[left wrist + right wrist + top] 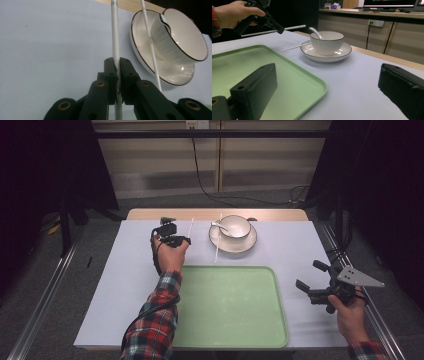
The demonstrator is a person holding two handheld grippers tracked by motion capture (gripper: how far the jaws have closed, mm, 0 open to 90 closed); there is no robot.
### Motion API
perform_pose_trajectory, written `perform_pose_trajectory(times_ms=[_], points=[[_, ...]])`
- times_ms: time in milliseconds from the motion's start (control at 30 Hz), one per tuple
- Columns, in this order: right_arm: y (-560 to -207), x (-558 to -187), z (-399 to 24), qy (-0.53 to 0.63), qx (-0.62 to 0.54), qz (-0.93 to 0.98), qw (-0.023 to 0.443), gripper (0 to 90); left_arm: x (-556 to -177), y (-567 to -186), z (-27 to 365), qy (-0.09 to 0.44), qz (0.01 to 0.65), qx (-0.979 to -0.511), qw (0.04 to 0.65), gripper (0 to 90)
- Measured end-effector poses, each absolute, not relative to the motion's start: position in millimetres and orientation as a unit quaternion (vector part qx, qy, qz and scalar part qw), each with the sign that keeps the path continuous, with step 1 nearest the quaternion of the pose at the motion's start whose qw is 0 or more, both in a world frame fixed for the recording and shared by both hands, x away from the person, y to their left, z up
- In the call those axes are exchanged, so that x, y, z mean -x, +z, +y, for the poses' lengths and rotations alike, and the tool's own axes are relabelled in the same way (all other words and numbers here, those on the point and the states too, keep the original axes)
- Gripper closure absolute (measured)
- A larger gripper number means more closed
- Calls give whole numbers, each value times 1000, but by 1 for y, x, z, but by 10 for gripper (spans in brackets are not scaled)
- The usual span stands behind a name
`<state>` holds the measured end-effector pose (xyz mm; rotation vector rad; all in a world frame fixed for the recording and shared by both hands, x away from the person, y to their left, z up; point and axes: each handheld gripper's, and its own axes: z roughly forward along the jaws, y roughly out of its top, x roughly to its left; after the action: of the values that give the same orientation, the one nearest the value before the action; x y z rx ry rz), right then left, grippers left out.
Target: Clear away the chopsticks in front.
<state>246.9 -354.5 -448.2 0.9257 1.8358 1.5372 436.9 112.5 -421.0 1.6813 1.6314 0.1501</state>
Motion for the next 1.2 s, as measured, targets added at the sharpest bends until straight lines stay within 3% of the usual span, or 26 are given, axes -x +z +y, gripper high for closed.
perform_pose_trajectory(times_ms=[1200], points=[[-448, -249, -351, 574, -346, 686, 284, 16, -337, -440, 167, 74, 686, -617, 380, 853]])
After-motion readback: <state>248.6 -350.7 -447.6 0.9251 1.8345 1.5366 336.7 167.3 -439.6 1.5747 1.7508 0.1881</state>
